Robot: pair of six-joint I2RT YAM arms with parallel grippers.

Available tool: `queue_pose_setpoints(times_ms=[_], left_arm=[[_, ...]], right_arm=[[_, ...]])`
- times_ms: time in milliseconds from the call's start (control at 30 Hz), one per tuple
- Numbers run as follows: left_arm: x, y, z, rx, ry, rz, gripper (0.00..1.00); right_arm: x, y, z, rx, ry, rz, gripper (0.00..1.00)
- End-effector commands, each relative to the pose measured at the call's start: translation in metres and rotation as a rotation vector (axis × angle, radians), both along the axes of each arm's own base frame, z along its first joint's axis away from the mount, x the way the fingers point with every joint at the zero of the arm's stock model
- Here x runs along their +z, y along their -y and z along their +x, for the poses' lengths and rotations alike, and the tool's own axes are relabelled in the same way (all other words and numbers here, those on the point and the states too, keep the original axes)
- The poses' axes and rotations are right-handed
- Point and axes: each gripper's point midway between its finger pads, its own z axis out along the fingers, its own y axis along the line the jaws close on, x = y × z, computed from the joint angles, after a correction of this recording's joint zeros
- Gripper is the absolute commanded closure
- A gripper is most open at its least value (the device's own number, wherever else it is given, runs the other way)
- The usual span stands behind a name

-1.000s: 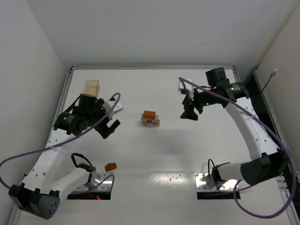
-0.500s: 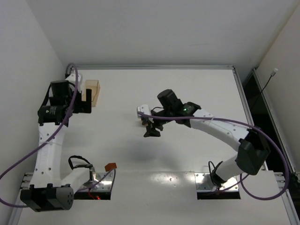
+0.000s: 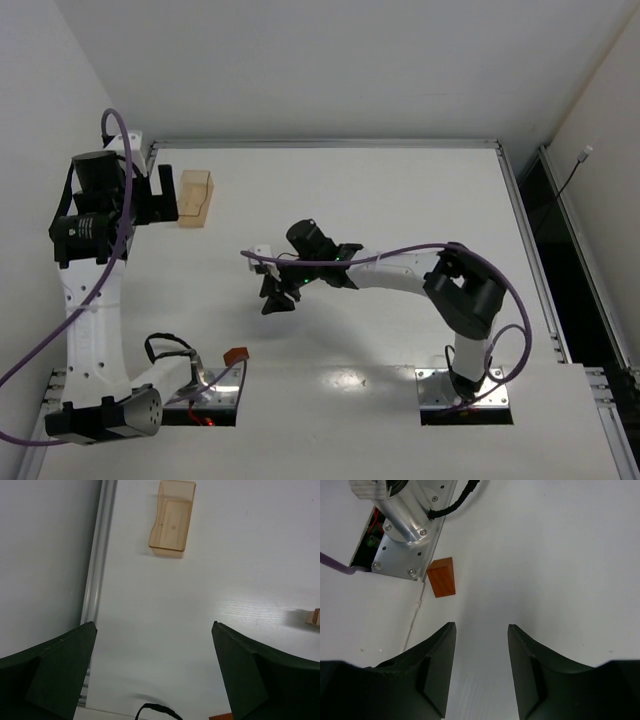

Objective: Build the wood block tower

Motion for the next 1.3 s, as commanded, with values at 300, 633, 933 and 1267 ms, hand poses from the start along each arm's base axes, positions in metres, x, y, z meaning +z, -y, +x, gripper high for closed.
queue_pose_setpoints(times_ms=[300, 633, 933, 1267], left_arm=[[0.005, 0.014, -0.006, -0.02, -0.025, -0.094, 0.01], [0.001, 0.02, -0.012, -0.062, -0.038, -0.091, 0.0], [0.001, 0.022, -0.018, -0.08, -0.03, -0.078, 0.0], [-0.013, 0.019, -0.019, -0.082, -0.062, -0.063, 0.0]], right_arm=[[-0.006, -0.066, -0.067, 0.206, 0.005, 0.134, 0.58], [-0.035, -0.079, -0.089, 0.216, 0.025, 0.091, 0.46], [-0.043, -0.09, -0.084, 0.204, 0.05, 0.072, 0.41], [-0.053, -0.092, -0.096, 0.237, 0.036, 0.039, 0.39]])
